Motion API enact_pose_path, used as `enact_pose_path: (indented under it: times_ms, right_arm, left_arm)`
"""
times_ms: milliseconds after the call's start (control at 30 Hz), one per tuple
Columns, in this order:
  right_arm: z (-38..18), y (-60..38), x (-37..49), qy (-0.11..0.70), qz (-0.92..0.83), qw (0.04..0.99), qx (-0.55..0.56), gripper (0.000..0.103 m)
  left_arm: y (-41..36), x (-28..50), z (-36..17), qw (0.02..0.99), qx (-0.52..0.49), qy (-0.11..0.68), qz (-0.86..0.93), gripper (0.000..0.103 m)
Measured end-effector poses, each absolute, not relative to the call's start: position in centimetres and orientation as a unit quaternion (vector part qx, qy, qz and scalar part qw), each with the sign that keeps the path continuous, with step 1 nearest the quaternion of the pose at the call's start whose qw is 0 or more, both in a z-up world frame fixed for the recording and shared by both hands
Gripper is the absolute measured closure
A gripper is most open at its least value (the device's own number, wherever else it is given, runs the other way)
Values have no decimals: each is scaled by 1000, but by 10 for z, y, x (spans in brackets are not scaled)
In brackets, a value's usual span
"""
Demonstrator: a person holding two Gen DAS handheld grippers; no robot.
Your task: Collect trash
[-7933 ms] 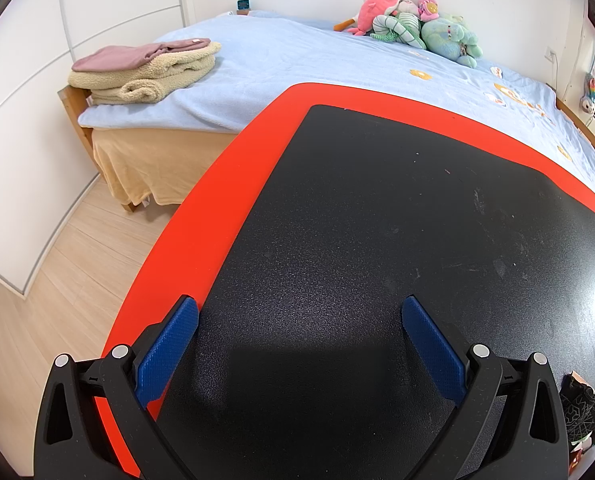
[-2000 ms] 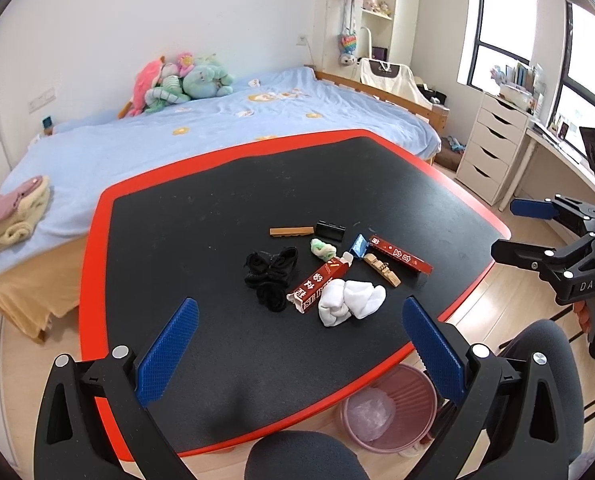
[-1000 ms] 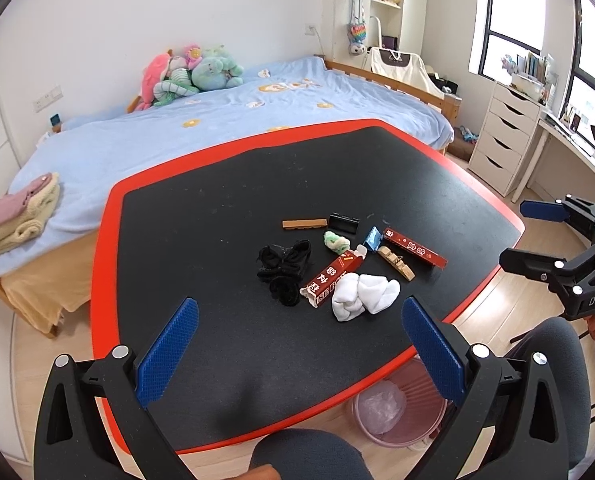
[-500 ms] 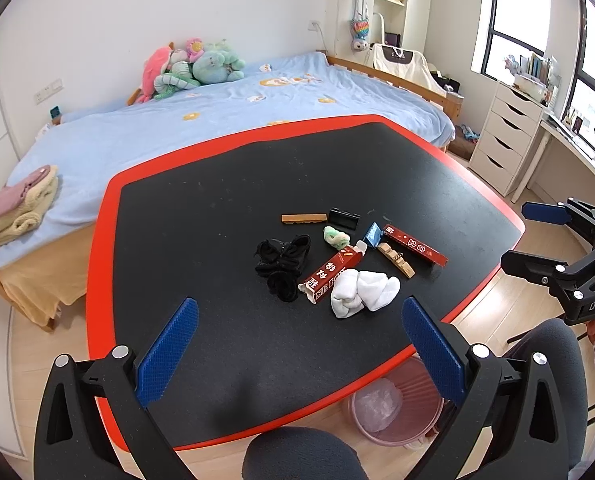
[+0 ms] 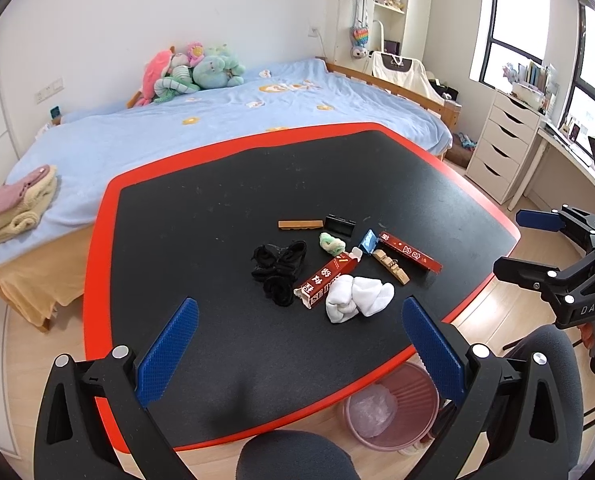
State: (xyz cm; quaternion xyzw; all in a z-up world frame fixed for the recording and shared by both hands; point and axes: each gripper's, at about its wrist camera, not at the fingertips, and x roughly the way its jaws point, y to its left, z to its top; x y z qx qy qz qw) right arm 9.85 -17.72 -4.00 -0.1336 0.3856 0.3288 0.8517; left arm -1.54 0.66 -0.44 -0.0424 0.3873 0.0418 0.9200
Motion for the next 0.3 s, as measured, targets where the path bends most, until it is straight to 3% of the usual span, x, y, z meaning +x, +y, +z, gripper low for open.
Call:
enact_pose_path:
  times_ms: [300]
  right_arm:
    - [-41,-179,99,387,328,852,-134,3]
  left_arm:
    - [3,-13,-5,916,-37,397,34,5]
